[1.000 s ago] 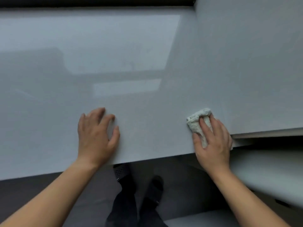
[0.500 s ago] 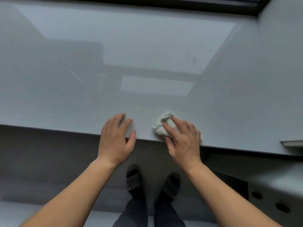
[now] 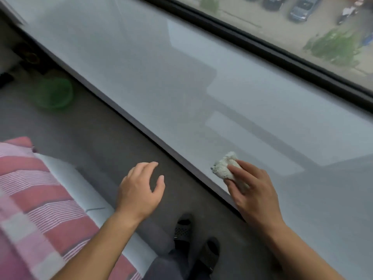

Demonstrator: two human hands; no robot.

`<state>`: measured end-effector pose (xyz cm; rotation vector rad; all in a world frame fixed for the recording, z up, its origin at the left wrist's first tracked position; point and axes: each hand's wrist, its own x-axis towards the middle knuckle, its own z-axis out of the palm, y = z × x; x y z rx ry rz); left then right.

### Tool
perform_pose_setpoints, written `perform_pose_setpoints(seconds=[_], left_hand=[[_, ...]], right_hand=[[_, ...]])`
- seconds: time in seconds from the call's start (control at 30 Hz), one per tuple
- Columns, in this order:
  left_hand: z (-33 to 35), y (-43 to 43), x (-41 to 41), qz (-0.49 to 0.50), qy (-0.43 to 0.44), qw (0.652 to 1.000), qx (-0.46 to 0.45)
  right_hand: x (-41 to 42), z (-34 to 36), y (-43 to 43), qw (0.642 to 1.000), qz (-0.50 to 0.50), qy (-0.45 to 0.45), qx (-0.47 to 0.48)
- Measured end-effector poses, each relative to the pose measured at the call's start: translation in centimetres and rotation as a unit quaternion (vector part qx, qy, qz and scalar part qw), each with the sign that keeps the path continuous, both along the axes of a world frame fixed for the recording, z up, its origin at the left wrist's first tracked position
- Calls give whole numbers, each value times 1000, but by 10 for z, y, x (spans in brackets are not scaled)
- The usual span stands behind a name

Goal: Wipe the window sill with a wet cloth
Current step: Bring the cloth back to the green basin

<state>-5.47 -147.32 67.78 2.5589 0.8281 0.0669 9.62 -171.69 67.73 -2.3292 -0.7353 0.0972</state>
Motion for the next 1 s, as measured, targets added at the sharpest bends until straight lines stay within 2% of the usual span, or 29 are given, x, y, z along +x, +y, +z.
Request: perform_pose_setpoints(seconds=[0.2, 0.37, 0.7, 1.0], left_hand=[[58, 105, -62, 150, -6, 988, 36], [90, 186, -99, 242, -31, 969, 41], [101, 349, -151, 284, -24, 957, 56], [91, 516, -136, 322, -28, 945, 58]], right_hand=[[0, 64, 151, 987, 151, -40, 33], [-22, 88, 280, 966, 245, -70, 47], [-70, 108, 523, 934, 342, -72, 73], [-62, 98, 713, 904, 408, -82, 92]])
